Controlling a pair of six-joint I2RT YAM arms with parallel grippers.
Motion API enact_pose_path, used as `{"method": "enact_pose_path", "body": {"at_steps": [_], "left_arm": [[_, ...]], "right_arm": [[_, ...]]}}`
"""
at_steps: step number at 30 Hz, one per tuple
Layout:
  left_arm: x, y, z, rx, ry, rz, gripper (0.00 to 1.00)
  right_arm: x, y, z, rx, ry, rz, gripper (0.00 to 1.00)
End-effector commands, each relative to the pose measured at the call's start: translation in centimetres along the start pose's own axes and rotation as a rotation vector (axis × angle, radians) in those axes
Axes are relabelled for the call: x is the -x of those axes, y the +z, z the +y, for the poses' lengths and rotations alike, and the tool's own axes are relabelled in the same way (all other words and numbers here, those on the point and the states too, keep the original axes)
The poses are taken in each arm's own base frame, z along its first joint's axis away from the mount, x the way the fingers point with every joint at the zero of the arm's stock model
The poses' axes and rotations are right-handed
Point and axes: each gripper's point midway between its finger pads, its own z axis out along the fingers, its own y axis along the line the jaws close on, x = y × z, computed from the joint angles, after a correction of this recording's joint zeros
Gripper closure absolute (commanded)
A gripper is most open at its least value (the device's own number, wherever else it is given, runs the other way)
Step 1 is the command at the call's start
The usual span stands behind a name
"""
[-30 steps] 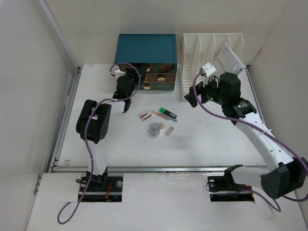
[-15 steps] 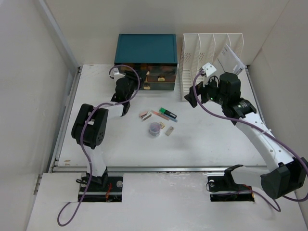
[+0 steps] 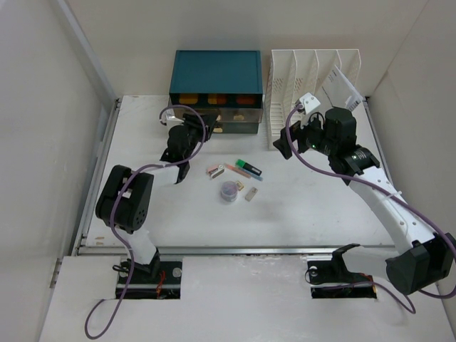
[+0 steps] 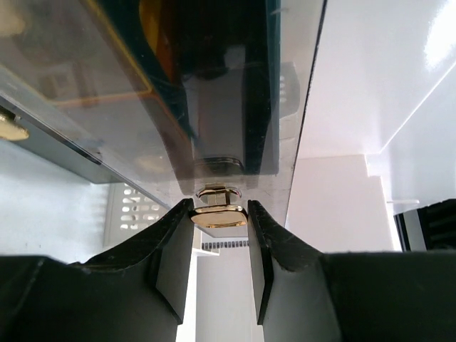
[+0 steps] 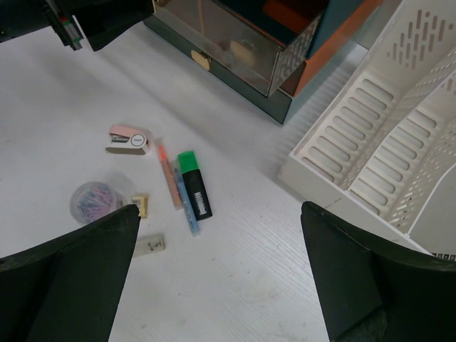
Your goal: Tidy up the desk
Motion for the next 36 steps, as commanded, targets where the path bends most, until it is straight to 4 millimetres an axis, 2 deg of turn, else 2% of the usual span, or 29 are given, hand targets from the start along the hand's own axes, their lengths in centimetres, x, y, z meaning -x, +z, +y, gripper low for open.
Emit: {"method": "enact_pose_path", "body": {"at_steps": [1, 2, 4, 6, 7, 11, 12, 16, 17, 18, 20, 23, 24, 26, 28, 30, 31, 33, 34, 35, 36], "left_arm": [[0.7, -1.5, -4.4, -0.131, 0.038, -0.029, 1.0], [0.7, -1.5, -4.4, -0.131, 0.038, -0.029, 1.0], [0.7, -1.5, -4.3, -0.131, 0.049, -0.03, 0.78], [0.7, -1.7, -4.4, -0.143, 0.049, -0.032, 0.62], [0.5, -1.8, -4.7, -0.154, 0.05, -0.022, 0.46], [0.2, -2.0, -4.5, -0.157, 0.051, -0.004, 0.2], [0.2, -2.0, -4.4, -0.157, 0.062, -0.004, 0.16], [-0.3, -2.7, -4.8, -0.174, 0.074, 0.026, 0.12], [-0.4, -2.8, -4.3, -0.164, 0.074, 0.028, 0.12], [-0.8, -3.2, -5.1, -0.19, 0.077, 0.052, 0.12], [-1.1, -4.0, -6.0, -0.212, 0.091, 0.07, 0.12], [-1.5, -5.9, -5.9, -0.196, 0.122, 0.098, 0.13], [-2.3, -6.7, -5.1, -0.177, 0.16, 0.114, 0.13], [-3.0, -8.8, -5.5, -0.158, 0.195, 0.128, 0.13], [-2.6, -11.0, -5.0, -0.12, 0.255, 0.121, 0.15], [-2.5, -12.2, -5.4, -0.103, 0.306, 0.124, 0.15], [-2.1, -12.6, -6.2, -0.105, 0.34, 0.113, 0.15], [-0.6, -13.7, -6.4, -0.048, 0.457, 0.101, 0.15], [-0.1, -14.0, -6.7, -0.032, 0.502, 0.096, 0.13], [0.9, -14.5, -7.1, 0.015, 0.546, 0.096, 0.13], [1.2, -14.7, -8.3, -0.005, 0.646, 0.099, 0.12]], "right_arm": [[0.9, 0.2, 0.4, 0.017, -0.021, -0.035, 0.0], [0.9, 0.2, 0.4, 0.017, -0.021, -0.035, 0.0], [0.6, 0.1, 0.5, 0.019, -0.018, -0.025, 0.0], [0.8, 0.3, 0.4, 0.019, -0.018, -0.025, 0.0], [0.6, 0.3, 0.4, 0.02, -0.015, -0.016, 0.0], [0.3, 0.5, 0.4, 0.021, -0.012, -0.008, 0.0], [0.0, 0.8, 0.3, 0.022, -0.009, 0.001, 0.0], [-0.3, 1.0, 0.3, 0.023, -0.006, 0.01, 0.0], [-0.5, 1.0, 0.3, 0.024, -0.004, 0.018, 0.0], [-0.8, 1.2, 0.3, 0.026, -0.001, 0.027, 0.0], [-0.6, 1.1, 0.6, 0.047, -0.01, 0.025, 0.0], [-0.6, 0.9, 1.6, 0.104, -0.015, 0.031, 0.0], [-1.2, 1.1, 1.9, 0.129, -0.033, 0.048, 0.0], [-1.7, 1.6, 3.3, 0.191, -0.039, 0.072, 0.0], [-3.3, 2.3, 4.4, 0.24, -0.037, 0.124, 0.0], [-4.3, 3.3, 6.2, 0.279, -0.058, 0.158, 0.0], [-5.9, 4.2, 6.9, 0.296, -0.063, 0.206, 0.0], [-6.7, 5.5, 9.2, 0.318, -0.112, 0.242, 0.0], [-8.4, 6.5, 10.0, 0.331, -0.125, 0.29, 0.0], [-8.5, 7.0, 11.4, 0.341, -0.152, 0.301, 0.0], [-9.5, 7.9, 12.0, 0.354, -0.167, 0.328, 0.0]]}}
